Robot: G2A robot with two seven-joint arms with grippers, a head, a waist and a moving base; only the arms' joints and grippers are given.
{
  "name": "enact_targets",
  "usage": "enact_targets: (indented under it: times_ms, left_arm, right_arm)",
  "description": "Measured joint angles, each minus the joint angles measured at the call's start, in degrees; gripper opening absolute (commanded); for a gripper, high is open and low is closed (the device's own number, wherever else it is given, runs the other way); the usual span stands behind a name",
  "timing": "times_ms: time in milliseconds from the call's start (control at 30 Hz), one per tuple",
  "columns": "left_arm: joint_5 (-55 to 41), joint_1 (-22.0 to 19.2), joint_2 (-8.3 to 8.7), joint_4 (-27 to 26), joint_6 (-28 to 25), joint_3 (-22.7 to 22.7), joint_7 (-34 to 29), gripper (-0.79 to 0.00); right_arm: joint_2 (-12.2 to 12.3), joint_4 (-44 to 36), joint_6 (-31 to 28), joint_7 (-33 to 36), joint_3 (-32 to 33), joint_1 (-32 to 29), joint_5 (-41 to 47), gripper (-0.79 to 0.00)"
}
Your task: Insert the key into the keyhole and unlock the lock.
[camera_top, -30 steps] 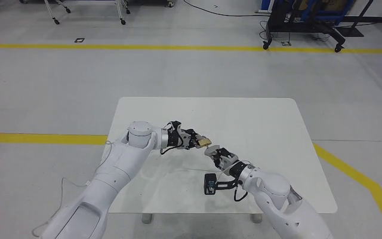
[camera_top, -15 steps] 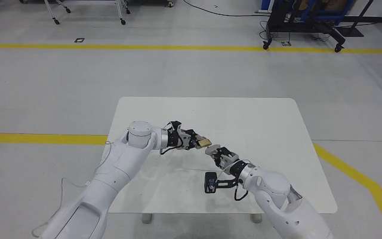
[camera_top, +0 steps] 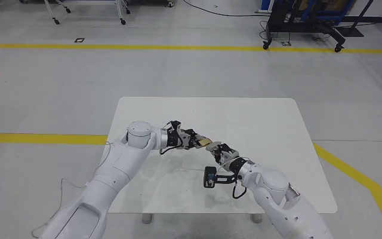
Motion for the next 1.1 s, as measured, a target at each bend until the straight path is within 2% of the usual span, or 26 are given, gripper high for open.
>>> enact_targets:
  times_ms: [67,200,233,300,367,433,467,500,1100]
  left_arm:
    - [-0.02,0.01,-0.03,0.03,-0.03,-0.01,0.19,-0.785]
    - [0.07,-0.01,-0.12,0.16,0.03,0.05,0.85,-0.785]
    - [0.04,-0.01,-0.14,0.2,-0.02,0.01,1.09,-0.785]
    - [-0.1,0.01,-0.16,0.26,-0.56,-0.27,2.03,-0.785]
    - [0.3,0.13,-0.18,0.07,-1.5,-0.5,3.8,-0.785]
    - [0.69,0.37,-0.2,-0.28,-2.23,-0.59,5.16,-0.785]
    - [0.79,0.53,-0.21,-0.5,-2.5,-0.64,5.67,-0.785]
    - [0.78,0.63,-0.22,-0.61,-2.58,-0.68,5.88,-0.785]
    - [1.36,0.93,-0.35,-0.92,-3.38,-1.09,6.14,-0.785]
  right_arm:
    - [0.01,-0.03,0.48,-0.21,0.29,-0.23,0.56,-0.394]
    - [0.04,0.07,1.33,-0.68,0.72,-0.61,1.3,-0.446]
    - [0.06,0.09,1.49,-0.82,0.8,-0.69,1.39,-0.496]
    - [0.1,0.08,1.85,-1.19,1.01,-0.91,1.55,-0.539]
    - [0.14,0.06,2.2,-1.47,1.25,-1.19,1.69,-0.637]
    - [0.17,0.11,2.42,-1.67,1.45,-1.41,1.96,-0.69]
    - [0.18,0.22,2.5,-1.83,1.58,-1.51,2.22,-0.754]
    - [0.19,0.33,2.55,-1.97,1.67,-1.56,2.45,-0.785]
    - [-0.06,2.42,1.24,-1.07,0.95,0.58,3.65,-0.785]
